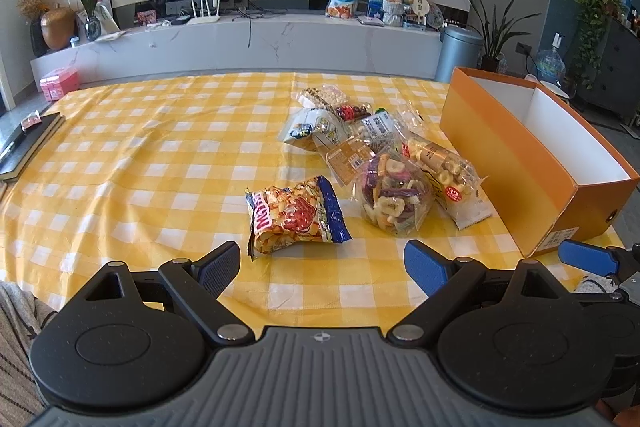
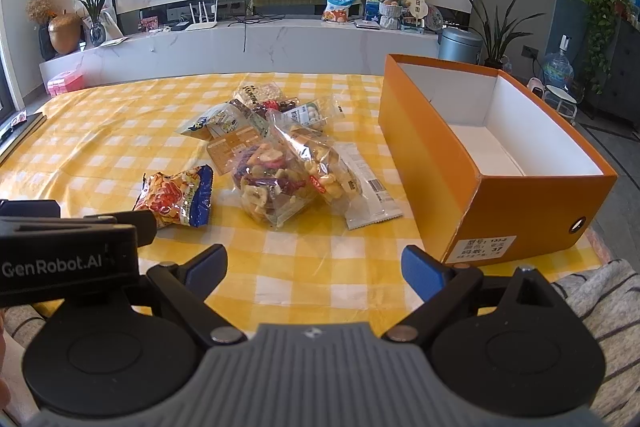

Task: Organize snacks

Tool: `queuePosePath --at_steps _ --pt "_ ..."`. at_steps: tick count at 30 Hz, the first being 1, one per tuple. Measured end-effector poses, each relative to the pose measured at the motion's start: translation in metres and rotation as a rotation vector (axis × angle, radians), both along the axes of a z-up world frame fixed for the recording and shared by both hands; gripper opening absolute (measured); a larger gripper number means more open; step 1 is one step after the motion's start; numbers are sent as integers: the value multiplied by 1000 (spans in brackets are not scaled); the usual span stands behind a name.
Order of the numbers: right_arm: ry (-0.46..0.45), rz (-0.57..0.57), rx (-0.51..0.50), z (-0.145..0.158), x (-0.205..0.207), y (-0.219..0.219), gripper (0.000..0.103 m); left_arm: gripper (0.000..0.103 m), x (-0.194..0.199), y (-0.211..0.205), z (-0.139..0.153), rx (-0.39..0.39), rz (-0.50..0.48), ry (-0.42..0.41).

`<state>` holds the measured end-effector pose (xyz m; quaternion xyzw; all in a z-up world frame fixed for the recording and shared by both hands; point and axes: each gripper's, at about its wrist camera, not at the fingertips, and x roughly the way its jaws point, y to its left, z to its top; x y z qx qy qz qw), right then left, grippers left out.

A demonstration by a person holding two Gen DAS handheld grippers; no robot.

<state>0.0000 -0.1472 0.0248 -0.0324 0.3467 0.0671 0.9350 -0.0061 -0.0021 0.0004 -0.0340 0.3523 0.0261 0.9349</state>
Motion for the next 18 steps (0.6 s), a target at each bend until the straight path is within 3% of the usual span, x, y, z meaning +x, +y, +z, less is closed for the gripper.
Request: queuePosePath --at_steps 14,18 --pt "8 50 24 16 8 0 94 103 15 12 20 36 -4 18" --pt "-55 55 4 34 15 -4 100 103 29 31 28 56 15 12"
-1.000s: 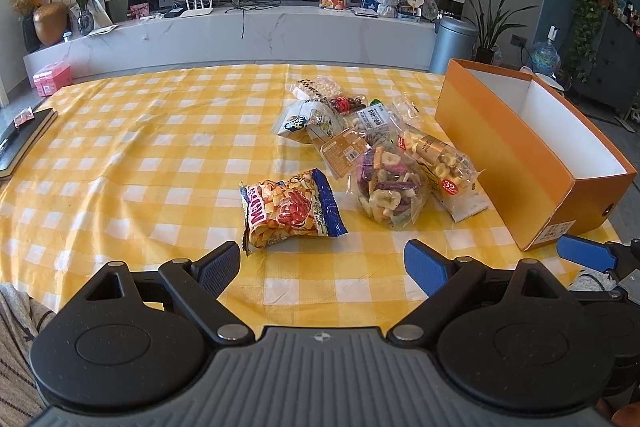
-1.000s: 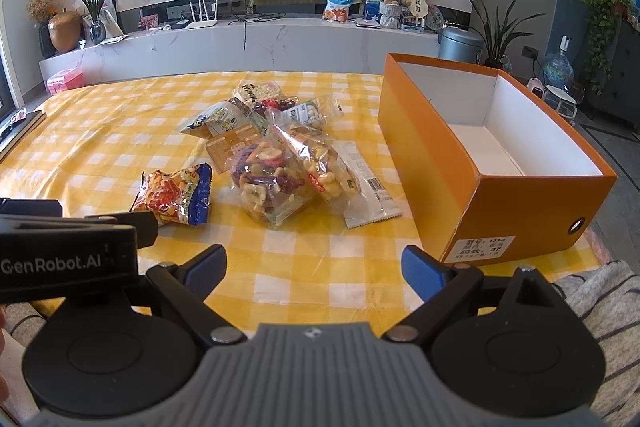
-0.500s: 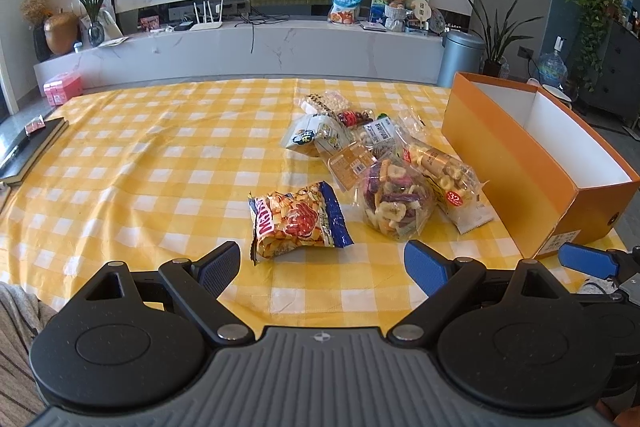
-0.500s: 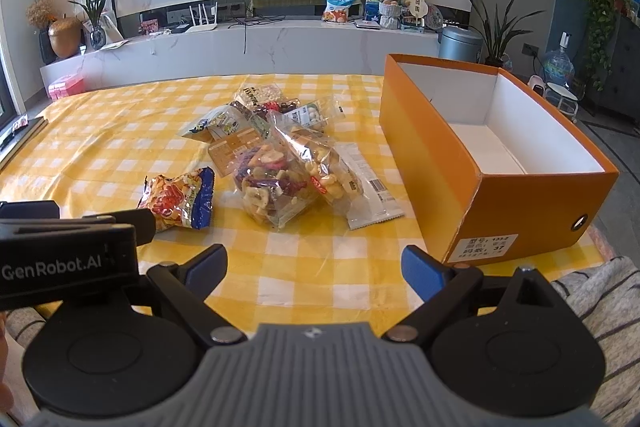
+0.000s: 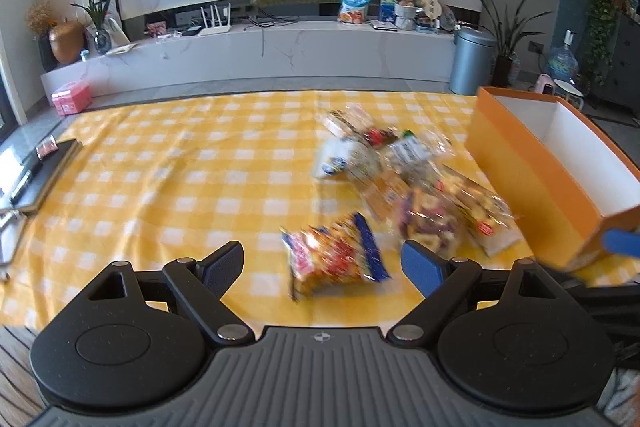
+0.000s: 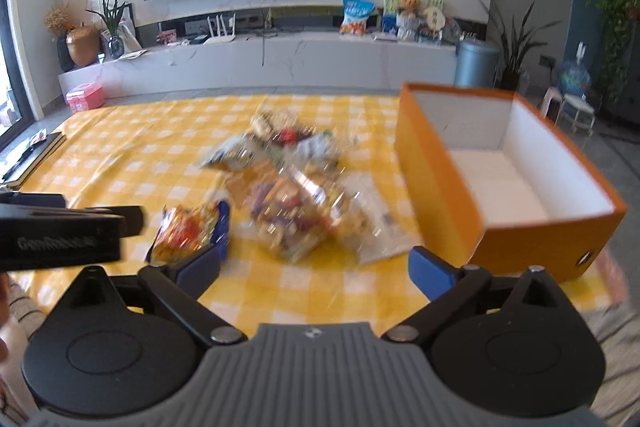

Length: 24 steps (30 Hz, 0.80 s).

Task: Organize snacks
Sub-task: 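Grasp the red-blue chip bag with the left tool while the right tool grasps a clear cookie bag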

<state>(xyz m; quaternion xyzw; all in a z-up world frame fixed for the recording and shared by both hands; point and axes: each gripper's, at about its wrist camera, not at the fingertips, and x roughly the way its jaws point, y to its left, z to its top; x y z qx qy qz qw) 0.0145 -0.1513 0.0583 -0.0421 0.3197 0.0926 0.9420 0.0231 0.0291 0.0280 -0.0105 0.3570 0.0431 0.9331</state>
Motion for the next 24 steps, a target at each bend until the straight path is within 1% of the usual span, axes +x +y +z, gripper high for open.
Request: queuePosePath --at_steps 2,3,4,6,8,10,12,15,17,19,20,22,24 --pt "1 3 9 7 7 -7 100 103 8 10 0 3 5 7" --pt "21 11 16 10 13 -11 100 103 12 16 0 -3 9 13" --pt "42 21 40 11 18 -16 100 103 15 21 -1 -14 12 19" --pt "46 47 48 12 27 -21 100 103 23 31 -4 -54 7 30" --pt "26 66 15 15 39 -22 100 103 28 38 -9 -102 4 49" --pt "9 81 -8 16 50 -22 100 103 33 39 -16 -124 -4 62" --pt "3 107 -34 15 63 -19 100 103 35 34 -22 -103 -32 55" --pt "-3 161 -92 10 81 -10 99 103 40 21 -32 -46 -109 65" --pt "15 198 -120 1 93 -3 98 103 44 16 -40 -12 -123 82" --pt "45 208 -145 -10 103 3 92 103 49 12 -49 5 -123 109" --pt "64 212 -154 -17 108 5 87 103 51 11 -53 8 -125 127" --pt "111 225 -171 -31 115 10 82 103 56 10 -63 17 -135 165" --pt "159 248 -183 -43 122 13 74 103 58 9 -69 28 -148 191"
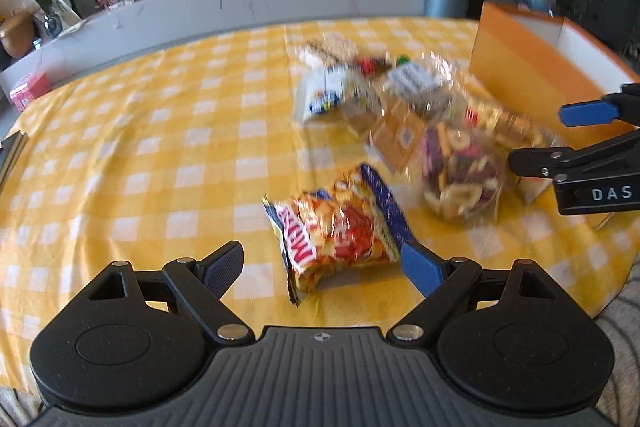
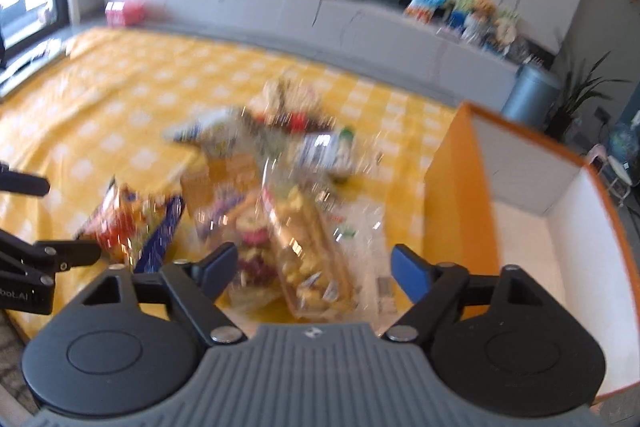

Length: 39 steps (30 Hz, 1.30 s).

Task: Organize snacks
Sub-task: 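Grasp the red-blue chip bag with the left tool while the right tool grasps a clear cookie bag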

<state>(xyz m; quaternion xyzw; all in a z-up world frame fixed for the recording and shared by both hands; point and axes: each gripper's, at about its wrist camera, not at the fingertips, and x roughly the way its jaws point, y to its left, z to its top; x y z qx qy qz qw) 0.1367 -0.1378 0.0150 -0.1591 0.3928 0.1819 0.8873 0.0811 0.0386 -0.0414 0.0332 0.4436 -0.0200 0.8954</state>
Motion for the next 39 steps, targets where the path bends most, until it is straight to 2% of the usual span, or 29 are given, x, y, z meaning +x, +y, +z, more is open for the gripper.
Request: queuePosePath --at_steps 1,3,5,10,11,14,19,22,23,26,28,31,33,36,39 --pt "22 6 -1 -6 3 0 72 103 0 0 -2 2 -9 10" --pt "52 -2 -3 -15 8 1 55 103 -1 1 -7 -2 -22 30" --pt "68 -18 -33 -21 13 0 48 103 -1 2 -10 -5 -20 42" --pt "60 -7 -81 -25 18 1 45 103 -1 6 -13 -12 -9 53" --pt "54 -3 -105 -26 19 3 42 103 0 6 -13 -15 -4 56" --pt "-4 -21 -202 -30 24 8 43 103 0 6 -15 -22 -3 74" --pt "-26 22 -244 -43 33 16 43 103 -3 2 -14 5 -41 71" --pt "-23 46 -220 -43 37 15 40 103 -4 2 -8 28 -122 62" --pt "-12 50 -199 -41 37 13 30 103 -3 4 -6 27 -158 59" --pt "13 51 -136 -37 34 4 27 103 7 10 -2 43 -253 65" --pt "-7 24 -117 -35 30 0 27 103 11 10 2 107 -355 28" --pt "-43 -14 -58 -27 21 -10 27 103 8 1 -1 261 -635 -47" --pt "-55 -45 -5 -20 17 -19 27 103 10 -5 -9 351 -795 -41" --pt "-71 -55 51 -12 13 -25 27 103 25 -16 -22 428 -893 16" --pt "-66 -48 96 -9 12 -28 27 103 46 -24 -35 472 -908 63"
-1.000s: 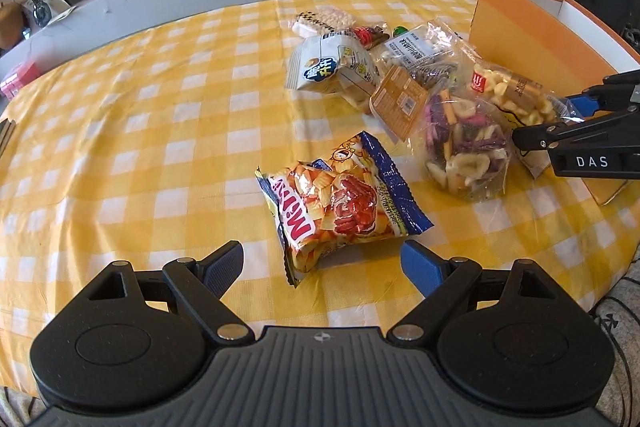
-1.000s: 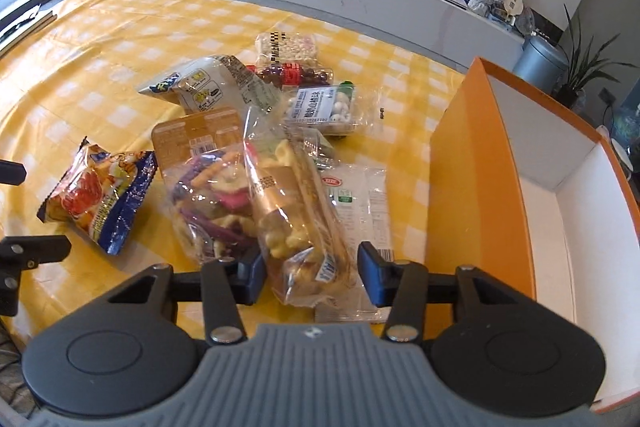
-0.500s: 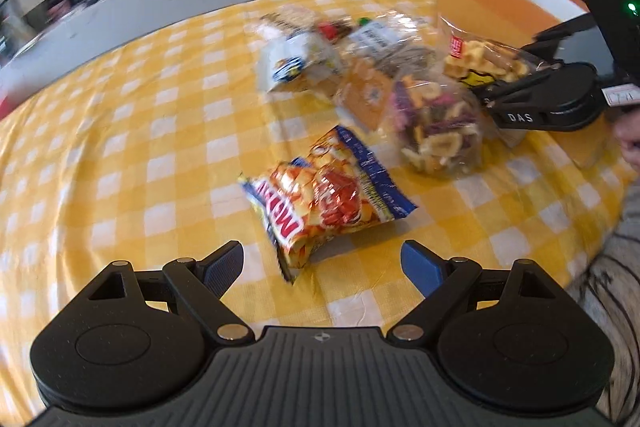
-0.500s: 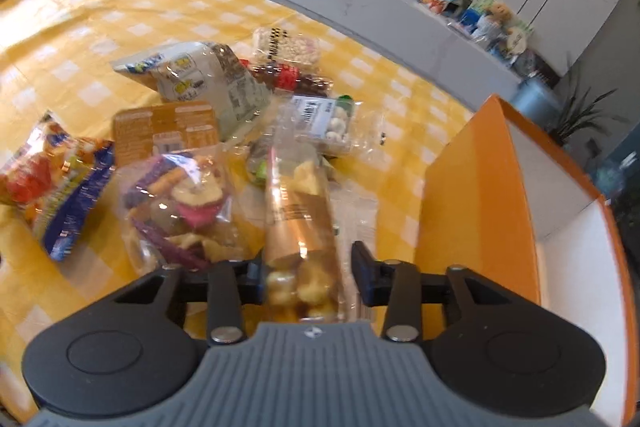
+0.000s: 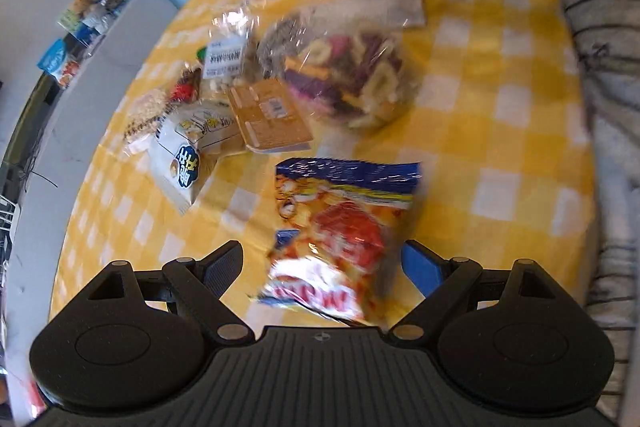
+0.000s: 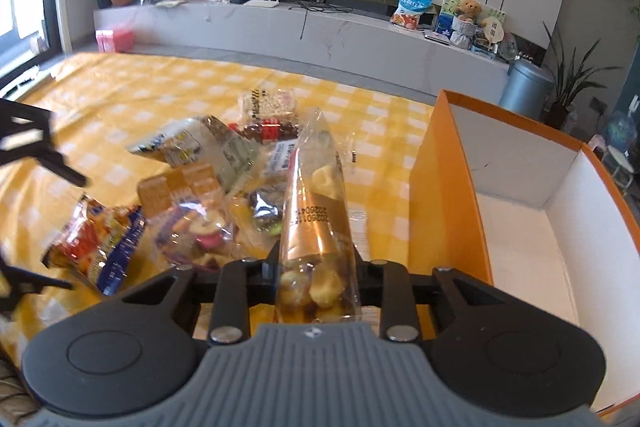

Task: Organize snacks
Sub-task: 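Grasp the red-blue chip bag with the left tool while the right tool grasps a clear cookie bag, then carry both bags over the orange box and open both tools to drop them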

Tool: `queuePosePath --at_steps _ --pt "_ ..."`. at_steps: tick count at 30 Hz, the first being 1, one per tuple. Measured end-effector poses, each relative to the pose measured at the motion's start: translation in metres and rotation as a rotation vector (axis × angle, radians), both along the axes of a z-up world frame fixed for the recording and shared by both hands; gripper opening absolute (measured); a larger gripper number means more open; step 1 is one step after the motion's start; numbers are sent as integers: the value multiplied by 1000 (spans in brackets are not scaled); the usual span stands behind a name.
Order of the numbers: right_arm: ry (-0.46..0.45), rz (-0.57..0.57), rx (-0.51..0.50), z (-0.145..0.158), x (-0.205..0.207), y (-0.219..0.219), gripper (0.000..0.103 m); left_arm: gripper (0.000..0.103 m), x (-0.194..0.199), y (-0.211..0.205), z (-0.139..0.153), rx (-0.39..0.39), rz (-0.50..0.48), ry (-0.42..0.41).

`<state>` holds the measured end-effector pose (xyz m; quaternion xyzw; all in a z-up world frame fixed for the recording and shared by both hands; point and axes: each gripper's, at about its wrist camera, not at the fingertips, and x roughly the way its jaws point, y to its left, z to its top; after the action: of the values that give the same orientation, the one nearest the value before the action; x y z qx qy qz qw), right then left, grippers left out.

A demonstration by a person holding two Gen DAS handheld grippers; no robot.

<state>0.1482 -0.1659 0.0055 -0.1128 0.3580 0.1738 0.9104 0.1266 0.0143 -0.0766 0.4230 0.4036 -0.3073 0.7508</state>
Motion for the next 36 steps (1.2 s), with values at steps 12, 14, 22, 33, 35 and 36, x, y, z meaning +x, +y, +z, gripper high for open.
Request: queuePosePath --at_steps 12,14,22,33,35,36 --pt "33 -47 54 -8 4 -13 27 72 29 3 1 -122 154 171" --pt "15 -54 66 -7 2 -15 27 65 25 -3 1 -97 205 142" --pt "-51 -78 112 6 -5 -23 27 61 12 -4 28 -176 367 119" --pt "-143 -169 292 78 -13 -61 27 61 -3 -12 118 -438 602 55" --pt "-177 -185 298 98 -16 -73 27 61 -1 -26 135 -524 614 67" --pt "-195 -194 309 107 -19 -80 27 61 0 -34 143 -569 617 78"
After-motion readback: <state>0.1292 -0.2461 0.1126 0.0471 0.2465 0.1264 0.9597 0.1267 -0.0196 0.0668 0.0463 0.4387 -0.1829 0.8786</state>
